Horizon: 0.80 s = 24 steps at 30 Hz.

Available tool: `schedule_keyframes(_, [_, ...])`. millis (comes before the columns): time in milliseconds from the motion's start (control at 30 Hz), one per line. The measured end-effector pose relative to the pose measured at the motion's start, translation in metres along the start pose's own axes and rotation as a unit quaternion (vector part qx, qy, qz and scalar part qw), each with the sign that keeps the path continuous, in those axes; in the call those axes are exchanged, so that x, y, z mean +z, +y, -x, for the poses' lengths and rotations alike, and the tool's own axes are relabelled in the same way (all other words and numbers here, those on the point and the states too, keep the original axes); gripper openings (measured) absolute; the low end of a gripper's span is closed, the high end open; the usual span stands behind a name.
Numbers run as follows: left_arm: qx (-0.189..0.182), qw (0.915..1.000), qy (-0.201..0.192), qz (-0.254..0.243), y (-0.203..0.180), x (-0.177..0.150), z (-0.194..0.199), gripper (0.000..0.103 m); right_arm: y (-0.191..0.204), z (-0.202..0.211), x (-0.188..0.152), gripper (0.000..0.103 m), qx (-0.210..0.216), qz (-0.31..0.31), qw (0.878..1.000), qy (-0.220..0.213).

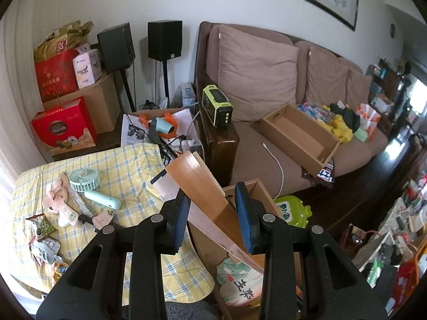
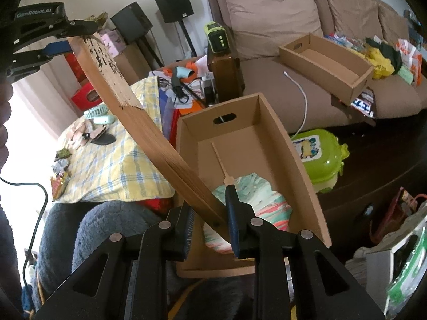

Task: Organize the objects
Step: 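Move the held board over the cardboard box with both tools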

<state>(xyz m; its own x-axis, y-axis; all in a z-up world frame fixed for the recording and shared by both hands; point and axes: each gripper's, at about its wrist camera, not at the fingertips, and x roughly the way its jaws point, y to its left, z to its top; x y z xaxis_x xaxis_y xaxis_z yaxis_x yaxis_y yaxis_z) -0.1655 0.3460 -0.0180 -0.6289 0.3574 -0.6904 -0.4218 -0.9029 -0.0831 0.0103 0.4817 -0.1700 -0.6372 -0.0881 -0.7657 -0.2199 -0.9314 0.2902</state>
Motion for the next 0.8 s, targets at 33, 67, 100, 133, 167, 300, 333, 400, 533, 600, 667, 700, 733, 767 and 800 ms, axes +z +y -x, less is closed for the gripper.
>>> schedule_keyframes(33, [-0.001, 1.0000, 0.000, 0.000, 0.000, 0.000, 0.000, 0.031, -0.001, -0.001, 0.000, 0.021, 0.002, -0.003, 1.000, 0.000])
schedule_keyframes(67, [-0.002, 1.0000, 0.000, 0.001, 0.000, 0.000, -0.001, 0.031, -0.001, -0.003, 0.000, 0.021, 0.004, -0.005, 1.000, 0.001])
schedule_keyframes(100, [-0.003, 1.0000, 0.001, 0.003, 0.001, 0.000, -0.002, 0.031, -0.001, -0.004, 0.000, 0.022, 0.005, -0.006, 1.000, 0.002])
schedule_keyframes(133, [-0.002, 1.0000, 0.002, 0.003, 0.000, 0.001, -0.003, 0.031, -0.001, -0.005, 0.000, 0.021, 0.005, -0.007, 1.000, 0.003])
schedule_keyframes(167, [-0.002, 1.0000, 0.002, 0.002, 0.000, 0.000, -0.004, 0.031, 0.000, -0.006, 0.000, 0.022, 0.004, -0.007, 1.000, 0.003])
schedule_keyframes(300, [-0.001, 1.0000, 0.004, 0.003, 0.002, 0.000, -0.006, 0.031, 0.001, -0.007, 0.000, 0.021, 0.000, -0.005, 1.000, 0.004])
schedule_keyframes(333, [-0.001, 1.0000, 0.005, 0.003, 0.003, -0.001, -0.007, 0.031, 0.001, -0.008, 0.000, 0.022, 0.000, -0.005, 1.000, 0.004])
schedule_keyframes(400, [0.000, 1.0000, 0.007, 0.004, 0.004, -0.002, -0.010, 0.031, 0.000, -0.008, -0.001, 0.022, 0.000, -0.005, 1.000, 0.006])
schedule_keyframes(533, [0.003, 0.9999, 0.014, 0.007, 0.005, -0.004, -0.018, 0.031, 0.000, -0.010, -0.002, 0.022, -0.005, -0.005, 1.000, 0.010])
schedule_keyframes(600, [0.004, 0.9998, 0.018, 0.010, 0.005, -0.005, -0.022, 0.031, -0.001, -0.011, -0.002, 0.022, -0.010, -0.004, 1.000, 0.012])
schedule_keyframes(667, [0.005, 0.9997, 0.020, 0.009, 0.005, -0.007, -0.025, 0.032, -0.002, -0.013, -0.003, 0.022, -0.011, -0.005, 1.000, 0.014])
schedule_keyframes(700, [0.005, 0.9997, 0.021, 0.009, 0.005, -0.007, -0.026, 0.032, -0.002, -0.014, -0.003, 0.022, -0.011, -0.006, 1.000, 0.016])
schedule_keyframes(733, [0.006, 0.9997, 0.022, 0.008, 0.005, -0.007, -0.027, 0.032, -0.003, -0.015, -0.004, 0.022, -0.010, -0.007, 1.000, 0.017])
schedule_keyframes(767, [0.006, 0.9997, 0.023, 0.007, 0.004, -0.007, -0.028, 0.032, -0.004, -0.016, -0.004, 0.022, -0.010, -0.008, 1.000, 0.018])
schedule_keyframes(800, [0.006, 0.9997, 0.025, 0.007, 0.003, -0.007, -0.029, 0.032, -0.005, -0.017, -0.003, 0.022, -0.009, -0.009, 1.000, 0.019])
